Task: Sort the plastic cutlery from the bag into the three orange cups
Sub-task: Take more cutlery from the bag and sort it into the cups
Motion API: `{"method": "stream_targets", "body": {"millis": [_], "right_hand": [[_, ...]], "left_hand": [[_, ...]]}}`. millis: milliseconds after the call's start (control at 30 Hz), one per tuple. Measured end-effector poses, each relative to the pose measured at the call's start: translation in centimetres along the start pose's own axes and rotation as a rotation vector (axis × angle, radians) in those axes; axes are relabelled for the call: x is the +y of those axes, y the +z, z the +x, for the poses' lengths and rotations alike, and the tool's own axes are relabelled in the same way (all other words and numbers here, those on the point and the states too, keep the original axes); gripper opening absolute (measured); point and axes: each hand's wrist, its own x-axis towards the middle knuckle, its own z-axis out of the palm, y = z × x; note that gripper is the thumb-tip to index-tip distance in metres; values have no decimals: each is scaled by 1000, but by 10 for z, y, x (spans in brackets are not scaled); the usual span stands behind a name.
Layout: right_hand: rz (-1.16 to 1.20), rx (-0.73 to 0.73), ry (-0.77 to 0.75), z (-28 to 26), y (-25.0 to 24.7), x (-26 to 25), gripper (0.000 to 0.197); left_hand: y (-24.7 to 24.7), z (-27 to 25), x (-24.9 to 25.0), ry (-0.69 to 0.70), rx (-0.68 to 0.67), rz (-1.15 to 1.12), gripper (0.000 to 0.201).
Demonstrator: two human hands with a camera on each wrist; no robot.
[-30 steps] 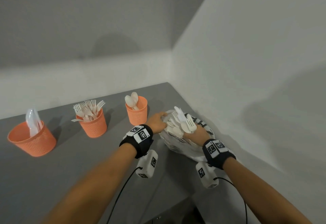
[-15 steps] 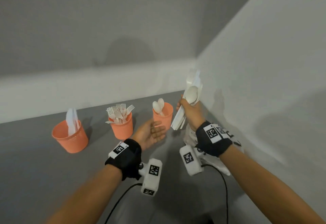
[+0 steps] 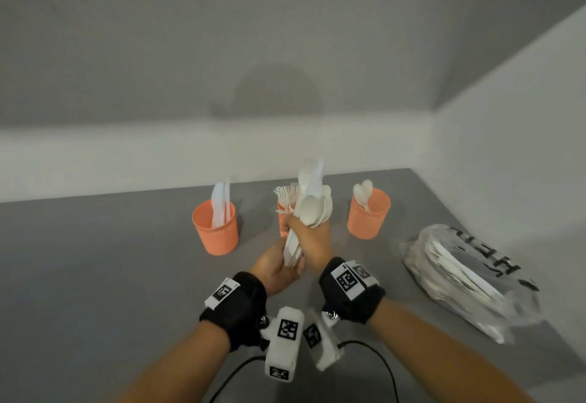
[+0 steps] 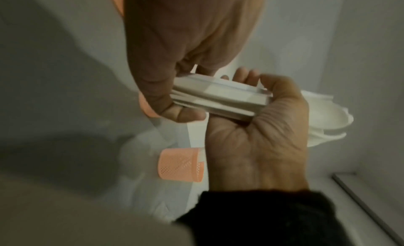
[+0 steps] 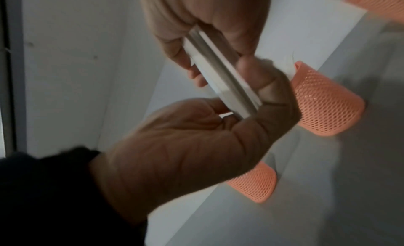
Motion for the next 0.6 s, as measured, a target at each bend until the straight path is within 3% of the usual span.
{"method": "stream_targets", "body": {"millis": [67,167,367,500,600], "right_hand": [[13,-27,0,-1,10,7,44],[-32,-105,40,-4,13,13,15],[-136,-223,86,-3,17,17,20],[98,-157,196,13,10,17,17],[170,-238,307,24,-3,15,8]], "left_hand": [[-6,-7,5,15,28,118,31],[-12,-18,10,51,11,236,33],[-17,-27,20,68,-45,412,39],[-25,-35,31,45,-22,735,33],[-36,-36,52,177,58,813,20]]}}
